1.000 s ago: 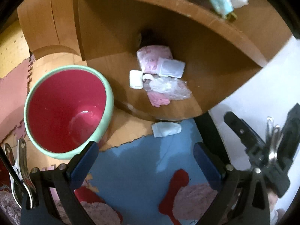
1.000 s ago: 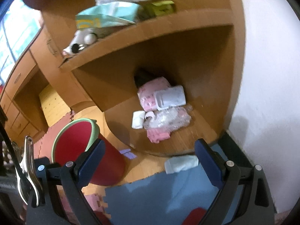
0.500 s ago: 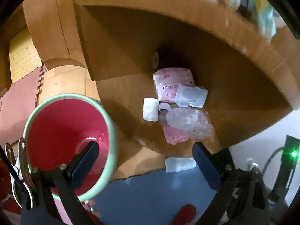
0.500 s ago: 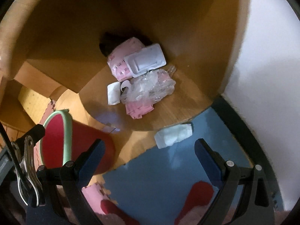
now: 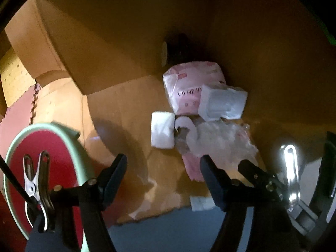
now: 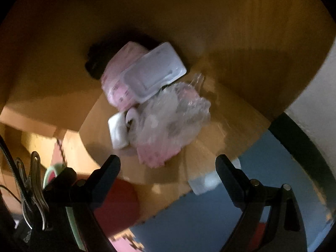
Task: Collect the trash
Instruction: 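Move both grippers toward the trash on the lower shelf, then grasp the white tissue roll with the left gripper while the right gripper grasps the clear plastic bag, then carry the tissue in the left gripper and the bag in the right gripper over the red bucket, then open the right gripper to drop the bag into the bucket while the left gripper drops the tissue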
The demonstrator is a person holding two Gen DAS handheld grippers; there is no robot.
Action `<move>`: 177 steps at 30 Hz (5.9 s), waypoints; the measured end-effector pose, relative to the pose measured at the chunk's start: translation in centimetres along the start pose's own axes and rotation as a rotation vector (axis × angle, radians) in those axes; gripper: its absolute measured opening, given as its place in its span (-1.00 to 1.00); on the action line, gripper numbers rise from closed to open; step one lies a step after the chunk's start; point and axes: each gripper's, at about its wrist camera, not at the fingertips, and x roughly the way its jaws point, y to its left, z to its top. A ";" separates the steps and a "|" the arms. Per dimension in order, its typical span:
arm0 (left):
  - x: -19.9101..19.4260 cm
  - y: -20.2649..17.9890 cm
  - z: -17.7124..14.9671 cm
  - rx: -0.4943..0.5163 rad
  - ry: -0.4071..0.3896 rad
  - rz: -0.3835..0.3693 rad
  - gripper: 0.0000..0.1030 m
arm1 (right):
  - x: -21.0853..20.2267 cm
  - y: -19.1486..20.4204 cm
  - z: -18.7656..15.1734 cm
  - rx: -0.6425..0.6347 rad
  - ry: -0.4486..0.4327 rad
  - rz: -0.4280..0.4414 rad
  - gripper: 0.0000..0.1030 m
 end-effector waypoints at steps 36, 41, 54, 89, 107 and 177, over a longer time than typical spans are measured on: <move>15.5 -0.3 4.5 -0.011 0.118 0.078 0.28 | 9.4 -1.7 2.3 0.252 0.097 0.102 -0.24; 15.3 -0.5 4.1 0.032 0.119 0.050 -0.46 | 9.0 -1.5 2.6 0.235 0.098 0.113 -0.51; 8.7 -0.1 3.7 0.066 0.053 -0.056 -0.81 | 5.1 -3.1 1.9 0.255 0.055 0.164 -0.68; -5.6 0.2 -2.9 0.011 0.008 -0.188 -0.80 | -0.7 -5.1 1.0 0.155 0.098 0.228 -0.82; -14.4 9.1 -6.4 -0.113 -0.080 -0.136 -0.81 | -6.6 -0.7 -3.7 0.011 0.121 0.280 -0.82; -4.1 25.7 -9.1 -0.349 0.113 -0.172 -0.60 | -0.3 20.0 -16.9 -0.878 0.158 0.139 -0.81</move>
